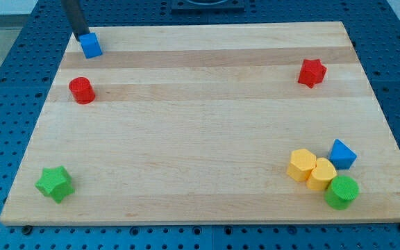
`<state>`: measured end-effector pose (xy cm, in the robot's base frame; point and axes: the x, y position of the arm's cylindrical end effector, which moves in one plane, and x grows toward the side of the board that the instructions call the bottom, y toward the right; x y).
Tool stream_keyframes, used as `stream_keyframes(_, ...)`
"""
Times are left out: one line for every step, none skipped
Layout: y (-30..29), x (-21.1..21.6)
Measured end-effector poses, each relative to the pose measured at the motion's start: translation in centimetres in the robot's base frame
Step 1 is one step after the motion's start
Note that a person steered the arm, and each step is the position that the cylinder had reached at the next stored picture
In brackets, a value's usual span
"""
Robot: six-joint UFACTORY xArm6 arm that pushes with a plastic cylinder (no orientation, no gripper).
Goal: Slide the blue cube to the left of the red star
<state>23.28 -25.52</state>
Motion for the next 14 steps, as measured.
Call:
stream_keyframes(3.6, 2.3)
stream_keyframes(6.9, 5.3)
stream_keyframes(8.8, 8.0)
stream_keyframes(8.8, 6.2)
stream_keyframes(6.2, 0.6)
stream_keyframes(0.7, -0.9)
stream_keyframes(-4.8, -0.9)
stream_keyframes(-5.0, 1.8)
stream_keyframes(-4.4, 1.8)
stream_keyframes(-2.3, 3.0)
stream_keyframes(-1.0, 4.7)
stream_keyframes(-0.9, 5.2)
stream_keyframes(0.4, 6.1)
stream_keyframes(3.8, 8.3)
